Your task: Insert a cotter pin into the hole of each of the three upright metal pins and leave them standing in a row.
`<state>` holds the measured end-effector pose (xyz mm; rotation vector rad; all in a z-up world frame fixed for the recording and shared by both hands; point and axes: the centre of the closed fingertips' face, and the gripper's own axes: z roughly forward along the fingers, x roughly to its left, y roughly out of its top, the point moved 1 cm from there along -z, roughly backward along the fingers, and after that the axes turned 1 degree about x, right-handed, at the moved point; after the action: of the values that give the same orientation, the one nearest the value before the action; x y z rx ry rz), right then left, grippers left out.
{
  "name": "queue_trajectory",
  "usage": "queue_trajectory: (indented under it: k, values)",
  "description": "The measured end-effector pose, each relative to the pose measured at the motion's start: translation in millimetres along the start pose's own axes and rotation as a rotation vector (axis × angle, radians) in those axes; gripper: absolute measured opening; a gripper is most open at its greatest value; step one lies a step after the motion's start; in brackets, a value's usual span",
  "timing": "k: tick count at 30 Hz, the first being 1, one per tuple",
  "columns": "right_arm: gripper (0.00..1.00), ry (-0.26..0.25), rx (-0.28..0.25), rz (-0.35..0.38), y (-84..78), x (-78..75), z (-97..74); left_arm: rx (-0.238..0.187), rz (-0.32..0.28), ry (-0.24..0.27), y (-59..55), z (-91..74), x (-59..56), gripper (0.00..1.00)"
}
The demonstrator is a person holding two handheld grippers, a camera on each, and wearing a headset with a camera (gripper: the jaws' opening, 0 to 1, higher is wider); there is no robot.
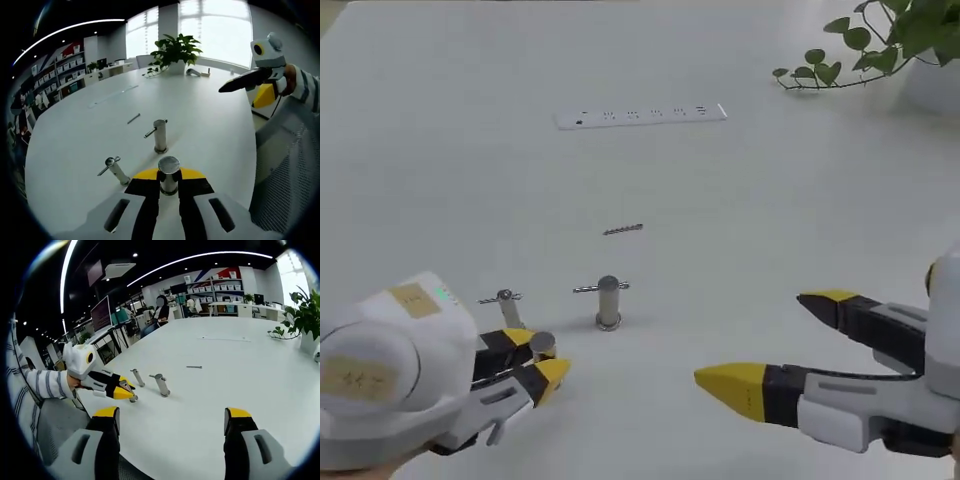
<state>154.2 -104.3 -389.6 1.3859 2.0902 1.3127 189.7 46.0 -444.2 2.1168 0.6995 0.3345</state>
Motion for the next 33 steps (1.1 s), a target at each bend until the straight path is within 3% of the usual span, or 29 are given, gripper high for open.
queue_trajectory:
  k: [5, 18, 25, 33]
  values:
    - [0.84, 0.0, 0.0, 0.0, -0.3, -0.4, 0.9, -0.004, -0.047, 0.017, -1.0, 2.7, 0.1, 0.1]
    - [0.84, -0.004, -0.003, 0.001, -0.8, -1.9, 0.3, 0.006, -0.055, 0.032, -9.9, 7.7, -0.6, 0.1]
    - [0.84, -0.006, -0.002, -0.001, -1.4, -2.0, -0.1, 0.025, -0.029, 0.044, -16.3, 8.6, -3.9, 0.1]
    - [0.84, -0.002, 0.01, -0.002, -5.6, -0.8, 1.8, 0.007, -0.064, 0.047, -15.2, 6.8, -3.3, 0.1]
